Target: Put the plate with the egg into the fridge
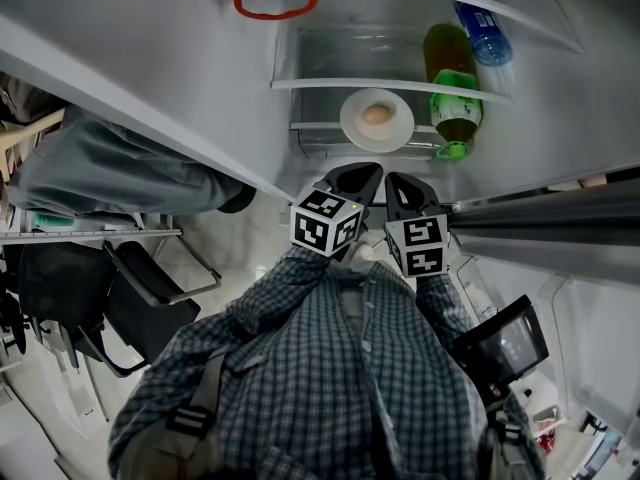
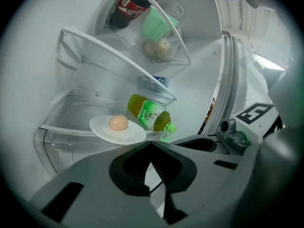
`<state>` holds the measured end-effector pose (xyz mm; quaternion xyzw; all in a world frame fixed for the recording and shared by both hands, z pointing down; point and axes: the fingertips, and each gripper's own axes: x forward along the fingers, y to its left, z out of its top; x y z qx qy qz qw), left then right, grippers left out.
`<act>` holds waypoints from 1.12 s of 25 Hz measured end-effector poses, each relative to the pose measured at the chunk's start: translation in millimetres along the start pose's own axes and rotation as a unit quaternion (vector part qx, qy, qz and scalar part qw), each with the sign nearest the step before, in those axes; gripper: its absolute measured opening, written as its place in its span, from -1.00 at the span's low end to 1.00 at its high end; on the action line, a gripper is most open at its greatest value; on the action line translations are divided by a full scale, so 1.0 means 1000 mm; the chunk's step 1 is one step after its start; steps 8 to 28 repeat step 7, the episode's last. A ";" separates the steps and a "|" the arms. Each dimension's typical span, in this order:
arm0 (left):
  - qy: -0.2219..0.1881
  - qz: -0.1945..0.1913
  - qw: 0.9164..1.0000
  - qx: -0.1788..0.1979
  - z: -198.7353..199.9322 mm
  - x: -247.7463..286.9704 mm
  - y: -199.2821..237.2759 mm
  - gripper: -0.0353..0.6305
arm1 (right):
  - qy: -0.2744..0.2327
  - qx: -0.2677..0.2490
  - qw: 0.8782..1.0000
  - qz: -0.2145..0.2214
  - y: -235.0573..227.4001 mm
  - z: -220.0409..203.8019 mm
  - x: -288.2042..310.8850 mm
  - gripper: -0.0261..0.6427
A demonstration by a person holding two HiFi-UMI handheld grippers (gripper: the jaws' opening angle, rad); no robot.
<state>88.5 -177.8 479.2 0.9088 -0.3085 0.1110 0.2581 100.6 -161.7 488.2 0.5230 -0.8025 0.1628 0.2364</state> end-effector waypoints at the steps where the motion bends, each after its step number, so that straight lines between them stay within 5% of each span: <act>1: 0.000 0.000 1.000 -0.001 -0.001 0.000 0.000 -0.88 | 0.001 -0.003 1.000 0.000 0.001 0.000 0.000 -0.90; 28: 0.000 -0.001 1.000 -0.004 -0.001 0.000 -0.001 -0.87 | 0.008 0.003 1.000 0.010 0.003 -0.005 0.002 -0.90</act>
